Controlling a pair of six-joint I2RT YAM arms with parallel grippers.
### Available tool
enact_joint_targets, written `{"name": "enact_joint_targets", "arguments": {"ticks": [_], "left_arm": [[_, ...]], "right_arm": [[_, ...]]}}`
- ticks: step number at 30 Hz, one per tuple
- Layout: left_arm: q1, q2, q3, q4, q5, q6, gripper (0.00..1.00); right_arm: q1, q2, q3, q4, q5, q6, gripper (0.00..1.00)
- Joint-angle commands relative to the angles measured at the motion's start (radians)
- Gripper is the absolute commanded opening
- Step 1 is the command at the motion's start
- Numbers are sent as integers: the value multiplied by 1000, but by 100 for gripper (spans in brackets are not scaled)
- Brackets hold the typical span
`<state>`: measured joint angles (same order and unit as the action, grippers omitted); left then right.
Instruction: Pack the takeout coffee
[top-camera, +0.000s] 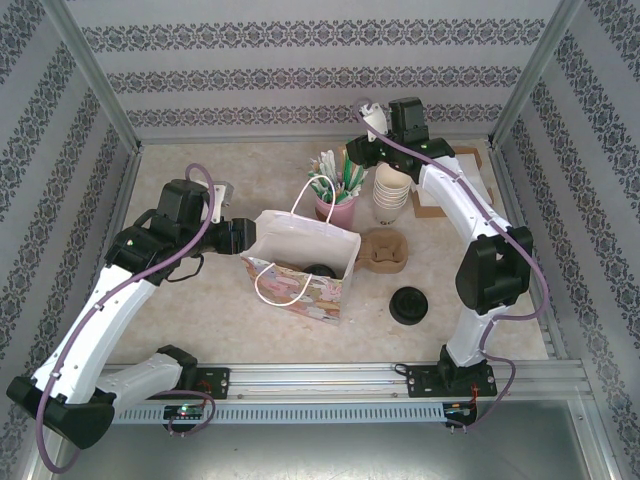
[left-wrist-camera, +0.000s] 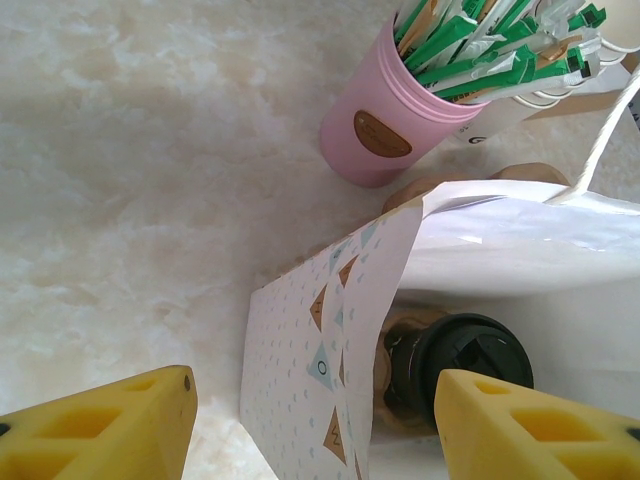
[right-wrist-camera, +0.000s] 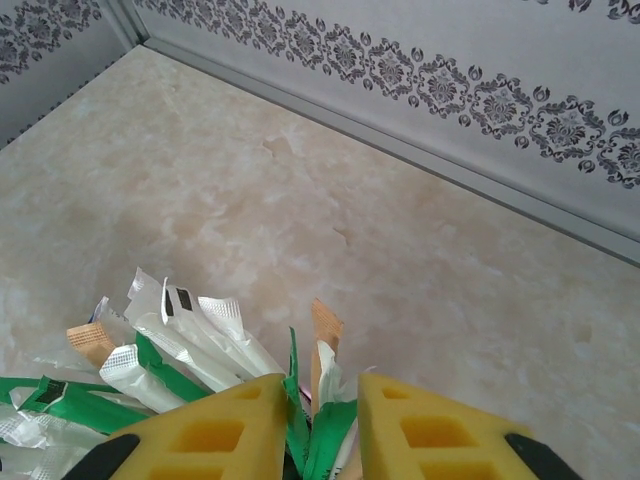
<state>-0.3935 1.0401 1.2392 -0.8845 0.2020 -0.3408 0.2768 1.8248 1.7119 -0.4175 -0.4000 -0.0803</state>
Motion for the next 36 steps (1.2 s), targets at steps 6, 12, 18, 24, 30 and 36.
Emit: {"name": "enact_joint_targets", "arguments": {"ticks": [6, 12, 18, 24, 30, 36], "left_arm": [[-5, 9, 15, -1, 11, -15, 65], [-7, 8, 17, -5, 10, -15, 65], [-6, 8, 17, -10, 9, -10, 65], [-6, 6, 15, -14, 4, -5, 65], [-6, 0, 15, -20, 5, -6, 65], [-6, -12, 22, -22, 3, -4, 65]], "right_arm": [[7, 27, 44, -5, -13, 17, 25], [32, 55, 80, 2, -29, 5, 25], [45, 95, 132, -3, -35, 10, 19], [54, 125, 174, -10, -32, 8, 5], [59, 117, 189, -23, -40, 10, 0], [82, 0, 170, -27, 29, 21, 0]]}}
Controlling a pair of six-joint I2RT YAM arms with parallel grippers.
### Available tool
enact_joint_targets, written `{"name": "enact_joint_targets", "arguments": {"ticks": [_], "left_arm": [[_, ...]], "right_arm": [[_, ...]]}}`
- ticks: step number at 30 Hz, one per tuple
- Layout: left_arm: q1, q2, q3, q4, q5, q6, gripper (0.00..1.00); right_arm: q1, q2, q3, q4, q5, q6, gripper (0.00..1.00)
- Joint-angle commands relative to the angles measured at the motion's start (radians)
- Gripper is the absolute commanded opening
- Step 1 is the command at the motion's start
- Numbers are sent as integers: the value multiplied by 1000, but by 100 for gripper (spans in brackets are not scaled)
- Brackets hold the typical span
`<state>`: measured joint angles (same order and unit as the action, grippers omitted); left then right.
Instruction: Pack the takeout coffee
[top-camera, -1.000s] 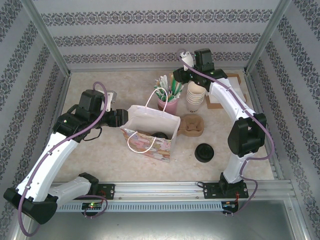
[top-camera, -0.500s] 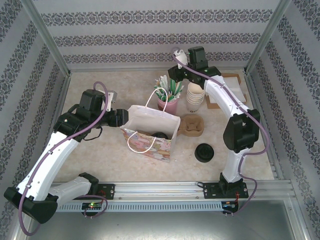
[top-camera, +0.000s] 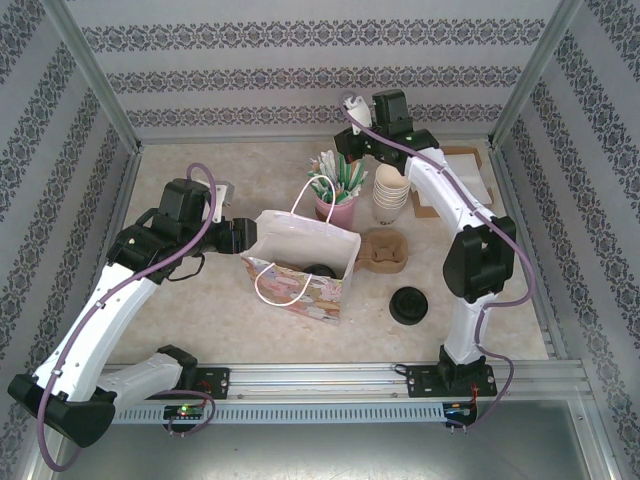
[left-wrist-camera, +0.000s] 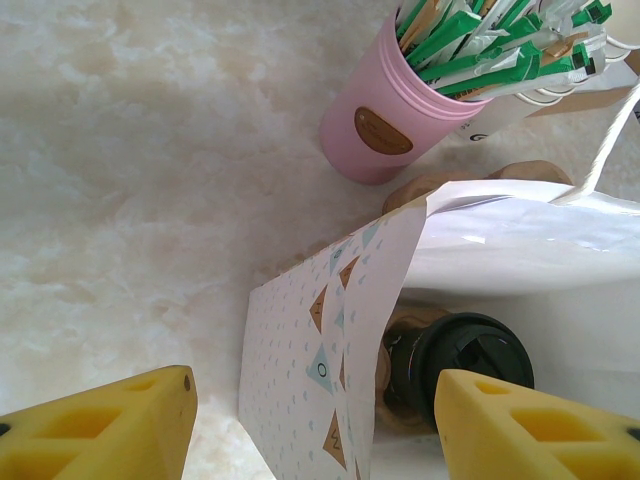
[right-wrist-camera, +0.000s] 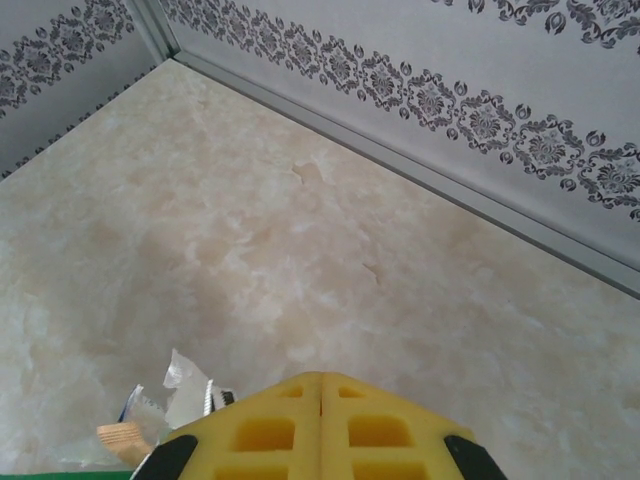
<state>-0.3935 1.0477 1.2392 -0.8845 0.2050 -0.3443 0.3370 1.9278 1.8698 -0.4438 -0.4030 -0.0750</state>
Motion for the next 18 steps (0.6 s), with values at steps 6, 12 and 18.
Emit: {"name": "enact_joint_targets", "arguments": {"ticks": [6, 12, 18], "left_arm": [[-7, -28, 19, -12, 5, -3, 65], [-6, -40, 5, 13, 25, -15, 65], [-6, -38, 34, 0, 31, 4, 63]], "right_arm": [[46, -267, -19, 12, 109, 52, 0], [108, -465, -53, 2, 226, 53, 0], [219, -667, -109, -15, 360, 9, 0]]}}
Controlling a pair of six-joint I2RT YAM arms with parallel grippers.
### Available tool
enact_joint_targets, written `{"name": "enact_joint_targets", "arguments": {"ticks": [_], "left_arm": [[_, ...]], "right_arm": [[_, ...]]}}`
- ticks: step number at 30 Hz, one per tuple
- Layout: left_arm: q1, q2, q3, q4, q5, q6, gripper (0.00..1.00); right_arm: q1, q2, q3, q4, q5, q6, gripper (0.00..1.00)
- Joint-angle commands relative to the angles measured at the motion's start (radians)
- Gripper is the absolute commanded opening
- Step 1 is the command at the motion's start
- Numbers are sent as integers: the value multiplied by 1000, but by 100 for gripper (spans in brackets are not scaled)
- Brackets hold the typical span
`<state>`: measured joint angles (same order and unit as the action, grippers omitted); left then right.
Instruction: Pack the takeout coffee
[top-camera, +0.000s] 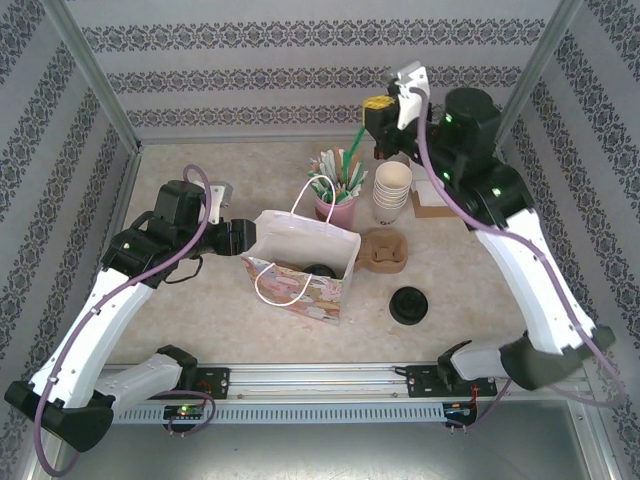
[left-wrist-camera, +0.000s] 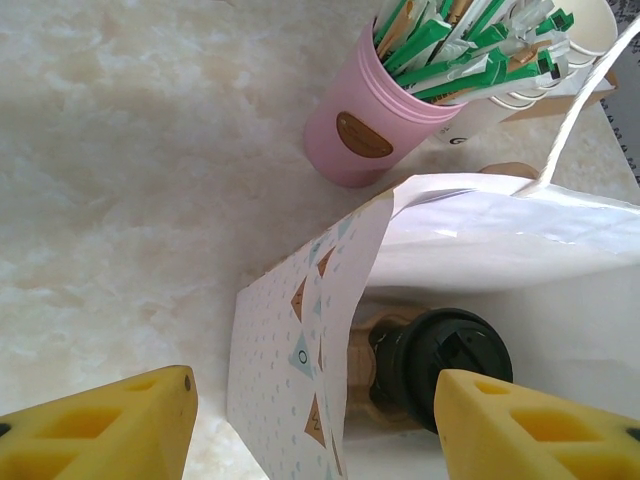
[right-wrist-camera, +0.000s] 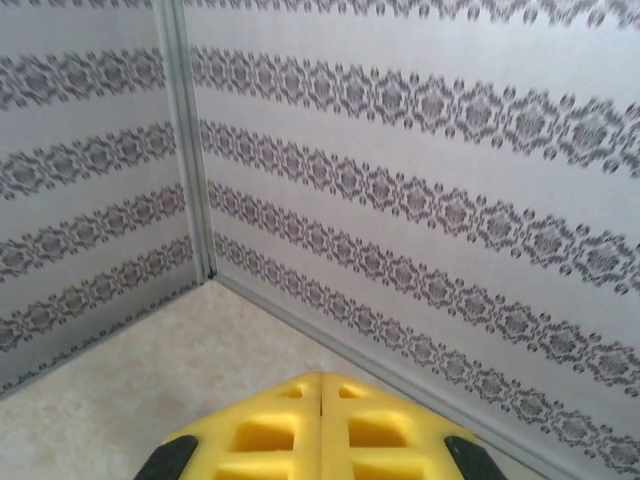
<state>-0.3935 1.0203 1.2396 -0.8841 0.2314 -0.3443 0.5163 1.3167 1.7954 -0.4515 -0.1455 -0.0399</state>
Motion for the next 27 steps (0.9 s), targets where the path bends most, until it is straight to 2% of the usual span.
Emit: {"name": "enact_joint_targets", "arguments": {"ticks": [1, 7, 13, 17, 23, 27], "left_arm": [[-6, -11, 40, -3, 2, 5, 60], [-6, -12, 69, -19, 15, 9, 56], [-6, -10, 70, -34, 41, 4, 55], [-6, -10, 61, -41, 44, -5, 55], [-7, -18, 42, -40, 63, -21, 55], [-7, -22, 40, -51, 63, -21, 55]], "right_arm": [[58, -85, -43, -9, 114, -30, 0], [182, -238, -63, -59, 111, 27, 0], [251, -310, -107, -63, -8, 101, 0], [261, -275, -153, -37, -48, 120, 0], [270, -176, -220, 42, 11, 75, 0], [269, -101, -239, 88, -44, 121, 0]]}}
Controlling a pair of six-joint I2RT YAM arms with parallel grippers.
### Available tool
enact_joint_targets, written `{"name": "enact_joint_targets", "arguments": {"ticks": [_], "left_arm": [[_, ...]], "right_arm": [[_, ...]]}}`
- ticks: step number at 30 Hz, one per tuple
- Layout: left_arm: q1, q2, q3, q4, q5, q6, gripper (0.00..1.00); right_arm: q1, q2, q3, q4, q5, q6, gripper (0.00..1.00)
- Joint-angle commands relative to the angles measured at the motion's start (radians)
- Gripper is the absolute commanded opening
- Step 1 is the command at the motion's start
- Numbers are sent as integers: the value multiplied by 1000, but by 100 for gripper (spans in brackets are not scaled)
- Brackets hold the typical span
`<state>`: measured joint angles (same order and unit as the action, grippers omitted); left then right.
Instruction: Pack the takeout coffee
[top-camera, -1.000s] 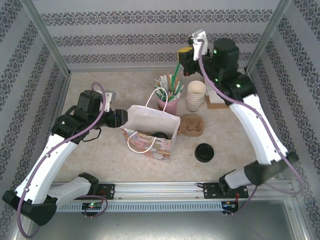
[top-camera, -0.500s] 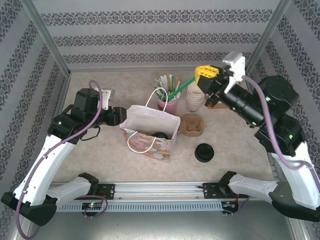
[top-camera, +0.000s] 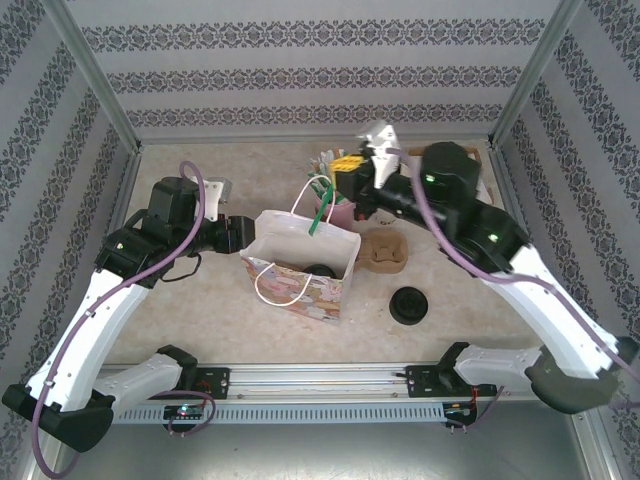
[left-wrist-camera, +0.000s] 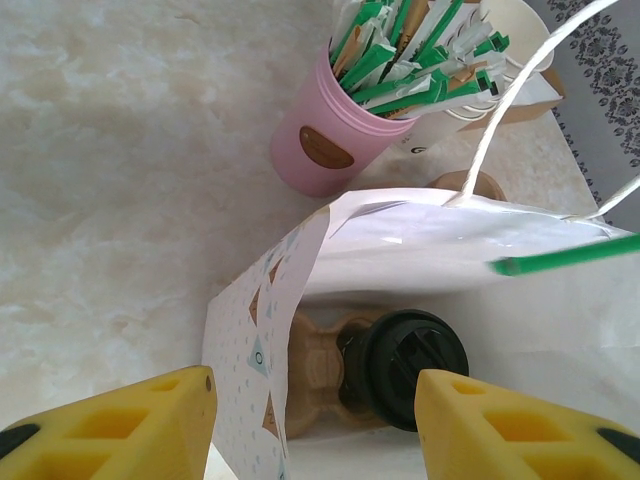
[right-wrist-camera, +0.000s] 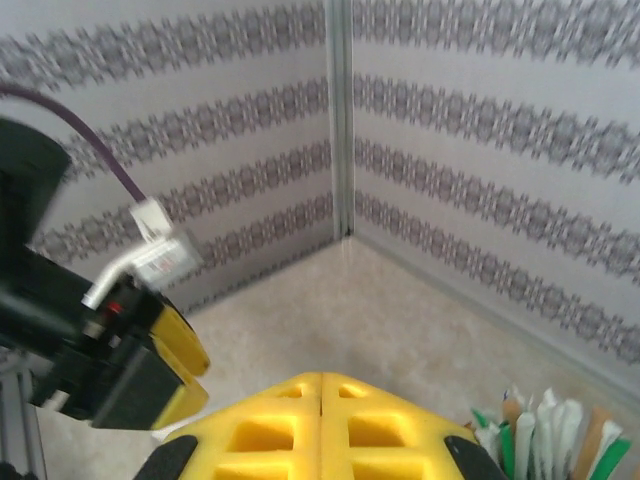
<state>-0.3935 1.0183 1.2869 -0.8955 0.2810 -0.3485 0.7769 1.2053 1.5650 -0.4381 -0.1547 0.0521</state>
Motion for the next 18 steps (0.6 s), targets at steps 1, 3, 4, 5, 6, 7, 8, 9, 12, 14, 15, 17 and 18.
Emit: {"name": "enact_joint_targets", "arguments": {"ticks": [1, 3, 4, 5, 6, 7, 8, 9, 12, 14, 15, 17, 18], "left_arm": [[-7, -22, -7, -40, 13, -18, 55], [-8, -23, -8, -38, 11, -19, 55], [-9, -22, -8, -37, 13, -21, 55], [-8, -23, -8, -35, 13, -22, 55], [-9, -21, -9, -32, 15, -24, 55], [-9, -19, -9, -31, 15, -25, 55], [-9, -18, -9, -29, 14, -25, 55], [-10, -16, -9, -26, 14, -27, 56], [-11, -15, -8, -21, 16, -30, 55], [-12, -14, -12, -17, 16, -32, 55], [-13, -15, -14, -16, 16, -33, 55], [-15, -15, -17, -17, 20, -35, 55], [-16, -15, -18, -18, 20, -36, 55]], "right_arm": [[9, 23, -17, 91, -60, 45, 0], [11, 45, -36, 115, -79, 76, 0], [10, 55, -50, 130, -85, 89, 0], [10, 63, -66, 142, -88, 99, 0], [10, 72, -82, 153, -87, 114, 0], [10, 80, -94, 158, -89, 124, 0], [10, 86, -105, 164, -92, 131, 0], [10, 90, -117, 176, -99, 140, 0], [10, 103, -139, 208, -110, 168, 0], [11, 118, -144, 225, -119, 186, 0], [10, 125, -144, 231, -128, 190, 6], [10, 142, -140, 231, -132, 196, 22], [11, 147, -140, 231, -131, 197, 32]]}}
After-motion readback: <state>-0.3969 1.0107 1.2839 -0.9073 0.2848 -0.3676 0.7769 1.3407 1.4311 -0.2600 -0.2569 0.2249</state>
